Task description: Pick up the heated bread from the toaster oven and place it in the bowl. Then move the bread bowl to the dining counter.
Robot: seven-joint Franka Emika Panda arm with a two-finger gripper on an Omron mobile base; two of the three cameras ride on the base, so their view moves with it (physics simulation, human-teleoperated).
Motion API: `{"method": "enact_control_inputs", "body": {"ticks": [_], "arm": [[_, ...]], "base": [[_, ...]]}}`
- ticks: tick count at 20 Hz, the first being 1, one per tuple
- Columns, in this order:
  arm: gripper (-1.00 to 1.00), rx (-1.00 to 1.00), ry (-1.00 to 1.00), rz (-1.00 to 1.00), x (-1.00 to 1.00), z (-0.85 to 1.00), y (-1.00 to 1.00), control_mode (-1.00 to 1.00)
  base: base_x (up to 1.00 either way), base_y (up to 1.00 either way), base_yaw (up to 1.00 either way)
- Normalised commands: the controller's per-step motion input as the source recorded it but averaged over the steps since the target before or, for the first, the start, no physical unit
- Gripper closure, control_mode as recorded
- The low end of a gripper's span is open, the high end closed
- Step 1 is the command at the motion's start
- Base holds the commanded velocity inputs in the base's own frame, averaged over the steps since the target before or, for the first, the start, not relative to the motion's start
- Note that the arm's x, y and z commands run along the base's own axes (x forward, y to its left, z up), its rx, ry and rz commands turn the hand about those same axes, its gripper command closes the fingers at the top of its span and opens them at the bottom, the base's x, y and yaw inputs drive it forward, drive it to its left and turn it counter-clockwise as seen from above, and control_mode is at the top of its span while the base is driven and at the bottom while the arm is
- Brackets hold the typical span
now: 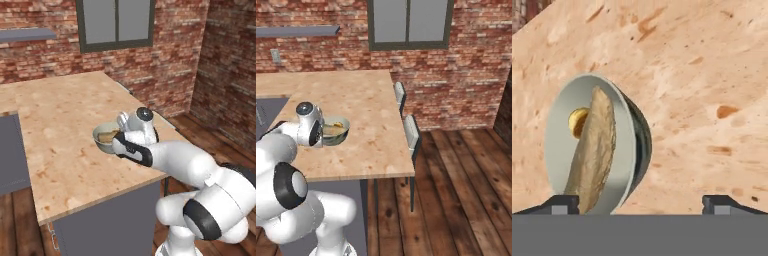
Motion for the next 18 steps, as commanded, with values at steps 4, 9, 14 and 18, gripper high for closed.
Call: {"method": "enact_control_inputs", "body": {"ticks": [4, 9, 14, 18], "arm": [[-1.00, 0.15, -0.20, 0.00, -1.00, 0.60, -0.54, -1.00], [-1.00, 0.11, -0.23, 0.00, -1.00, 0.37, -0.54, -1.00], [-1.00, 0.07, -0.25, -0.09, -0.88, 0.02, -0.68, -1.00], [-1.00, 0.00, 0.00, 0.00, 0.00, 0.00, 0.00, -1.00]], "base": [[0.00, 0.00, 0.00], [0.00, 0.00, 0.00], [0.00, 0.00, 0.00], [0.00, 0.00, 0.00]]}}
